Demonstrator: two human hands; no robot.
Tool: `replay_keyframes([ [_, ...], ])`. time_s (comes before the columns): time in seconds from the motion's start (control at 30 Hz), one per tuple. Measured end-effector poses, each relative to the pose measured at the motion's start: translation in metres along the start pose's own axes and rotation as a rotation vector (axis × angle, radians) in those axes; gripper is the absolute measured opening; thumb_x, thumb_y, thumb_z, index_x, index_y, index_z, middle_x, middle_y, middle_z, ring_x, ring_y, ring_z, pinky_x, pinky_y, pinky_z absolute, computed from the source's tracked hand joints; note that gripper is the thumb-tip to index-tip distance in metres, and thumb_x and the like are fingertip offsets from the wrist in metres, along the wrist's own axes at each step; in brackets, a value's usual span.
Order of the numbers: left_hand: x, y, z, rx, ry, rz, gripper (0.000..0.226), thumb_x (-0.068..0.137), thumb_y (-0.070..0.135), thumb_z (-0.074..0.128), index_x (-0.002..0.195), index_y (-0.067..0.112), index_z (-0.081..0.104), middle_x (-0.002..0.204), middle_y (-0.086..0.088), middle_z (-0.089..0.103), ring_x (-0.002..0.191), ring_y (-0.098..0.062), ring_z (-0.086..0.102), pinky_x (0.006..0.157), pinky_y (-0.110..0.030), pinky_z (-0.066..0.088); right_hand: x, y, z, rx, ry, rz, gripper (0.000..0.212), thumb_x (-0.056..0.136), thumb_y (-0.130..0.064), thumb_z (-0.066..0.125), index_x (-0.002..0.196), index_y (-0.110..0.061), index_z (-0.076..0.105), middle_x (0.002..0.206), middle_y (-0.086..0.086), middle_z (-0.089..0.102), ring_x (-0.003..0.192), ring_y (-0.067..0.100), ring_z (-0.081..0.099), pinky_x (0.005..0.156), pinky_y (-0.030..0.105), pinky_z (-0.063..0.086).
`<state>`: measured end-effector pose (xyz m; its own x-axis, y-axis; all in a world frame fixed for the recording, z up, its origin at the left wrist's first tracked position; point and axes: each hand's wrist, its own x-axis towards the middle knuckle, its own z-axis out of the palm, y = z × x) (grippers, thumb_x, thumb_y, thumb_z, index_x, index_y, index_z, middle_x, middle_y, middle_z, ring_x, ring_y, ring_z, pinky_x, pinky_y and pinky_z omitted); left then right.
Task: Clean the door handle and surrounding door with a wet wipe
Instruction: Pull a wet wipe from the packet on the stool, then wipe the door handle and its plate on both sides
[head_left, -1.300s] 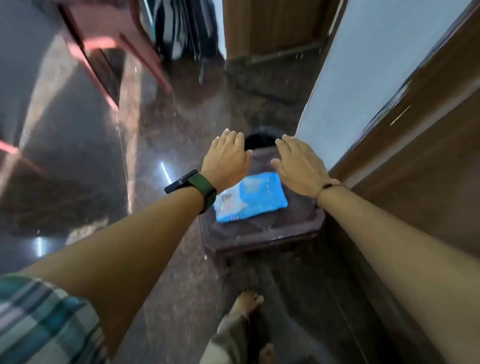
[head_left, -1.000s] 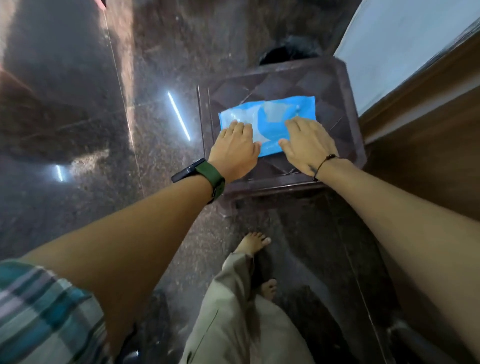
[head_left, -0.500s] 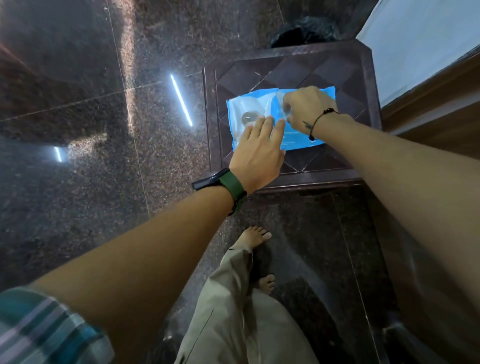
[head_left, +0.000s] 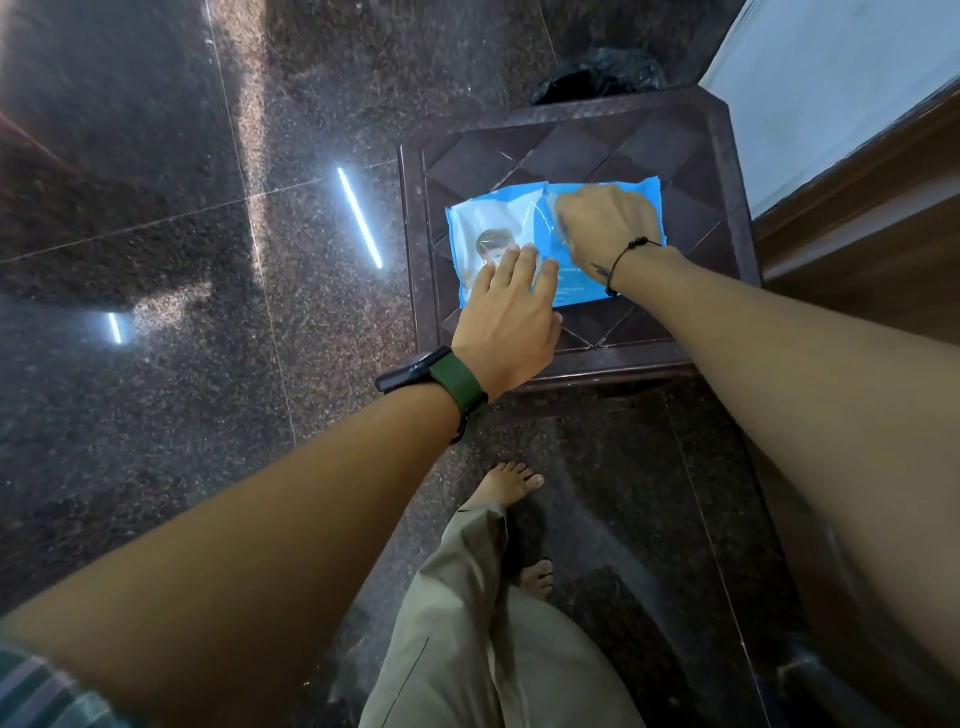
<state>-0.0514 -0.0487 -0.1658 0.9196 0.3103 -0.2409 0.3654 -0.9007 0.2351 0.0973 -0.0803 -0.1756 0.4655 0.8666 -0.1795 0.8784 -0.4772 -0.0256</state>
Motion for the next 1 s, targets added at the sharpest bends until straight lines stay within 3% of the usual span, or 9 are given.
replay_keyframes([
  [0.23,0.003,-0.002,-0.009,0.016,0.021,0.019,0.049,0.091,0.026,0.038,0.131,0.0,0.029,0.144,-0.022,0.029,0.136,-0.035,0.021,0.11,-0.048,0.019,-0.01,0.002,-0.011,0.32,0.194,0.217,0.02,0.087,-0.003,0.037,0.1,0.003,0.05,0.111,0.024,0.057,0.098,0.038,0.053,0.073,0.042,0.038],
  [0.37,0.002,0.005,-0.026,-0.067,0.042,-0.026,0.047,0.091,0.023,0.04,0.13,-0.001,0.032,0.142,-0.022,0.033,0.134,-0.033,0.026,0.108,-0.046,0.021,-0.021,0.005,-0.045,0.496,0.359,0.224,0.016,0.086,0.001,0.035,0.087,-0.008,0.048,0.103,0.027,0.055,0.093,0.037,0.049,0.07,0.038,0.031],
  [0.5,0.009,0.022,-0.072,-0.468,0.2,-0.091,0.047,0.09,0.014,0.046,0.133,0.0,0.032,0.138,-0.021,0.041,0.126,-0.033,0.039,0.101,-0.035,0.028,-0.045,0.009,-0.097,0.693,0.509,0.264,0.014,0.089,0.0,0.039,0.081,-0.011,0.042,0.095,0.025,0.053,0.08,0.027,0.043,0.061,0.021,0.026],
  [0.57,0.012,0.037,-0.104,-0.659,0.295,-0.087,0.043,0.09,0.01,0.048,0.131,0.004,0.037,0.134,-0.016,0.046,0.123,-0.028,0.043,0.099,-0.031,0.033,-0.064,0.012,-0.127,0.804,0.537,0.274,0.015,0.09,-0.001,0.04,0.079,-0.01,0.042,0.085,0.018,0.049,0.078,0.019,0.042,0.059,0.021,0.028],
  [0.73,0.006,0.095,-0.187,-0.857,0.492,0.088,0.029,0.087,0.008,0.051,0.116,0.011,0.049,0.113,-0.006,0.056,0.101,-0.014,0.053,0.078,-0.009,0.039,-0.128,0.031,-0.201,0.902,0.655,0.337,0.015,0.091,0.0,0.042,0.078,-0.006,0.045,0.078,0.015,0.05,0.072,0.019,0.046,0.058,0.01,0.037],
  [0.77,0.004,0.109,-0.202,-0.861,0.505,0.151,0.026,0.087,0.009,0.052,0.112,0.011,0.052,0.108,-0.007,0.058,0.095,-0.012,0.053,0.074,-0.007,0.04,-0.144,0.038,-0.215,0.914,0.69,0.361,0.014,0.091,0.0,0.043,0.078,-0.003,0.046,0.079,0.019,0.053,0.072,0.024,0.05,0.063,0.017,0.044],
  [0.83,-0.001,0.144,-0.231,-0.85,0.497,0.279,0.013,0.087,0.013,0.054,0.099,0.01,0.057,0.094,-0.007,0.061,0.082,-0.014,0.055,0.066,-0.008,0.039,-0.179,0.053,-0.242,0.956,0.788,0.419,0.011,0.087,0.003,0.044,0.078,0.001,0.05,0.077,0.022,0.056,0.073,0.032,0.054,0.067,0.034,0.047],
  [0.9,-0.009,0.187,-0.255,-0.82,0.455,0.387,0.005,0.087,0.017,0.055,0.085,0.013,0.058,0.077,0.003,0.06,0.07,-0.01,0.052,0.061,-0.008,0.037,-0.221,0.068,-0.265,0.963,0.925,0.508,0.01,0.083,0.004,0.045,0.076,0.0,0.051,0.069,0.011,0.053,0.066,0.021,0.05,0.063,0.029,0.041],
  [1.0,-0.028,0.263,-0.278,-0.816,0.372,0.553,0.015,0.086,0.019,0.056,0.072,0.025,0.054,0.066,0.014,0.053,0.062,-0.001,0.048,0.057,-0.006,0.037,-0.294,0.091,-0.292,0.971,1.168,0.674,0.016,0.083,0.004,0.044,0.071,-0.005,0.05,0.064,-0.003,0.048,0.062,0.01,0.044,0.061,0.025,0.038],
])
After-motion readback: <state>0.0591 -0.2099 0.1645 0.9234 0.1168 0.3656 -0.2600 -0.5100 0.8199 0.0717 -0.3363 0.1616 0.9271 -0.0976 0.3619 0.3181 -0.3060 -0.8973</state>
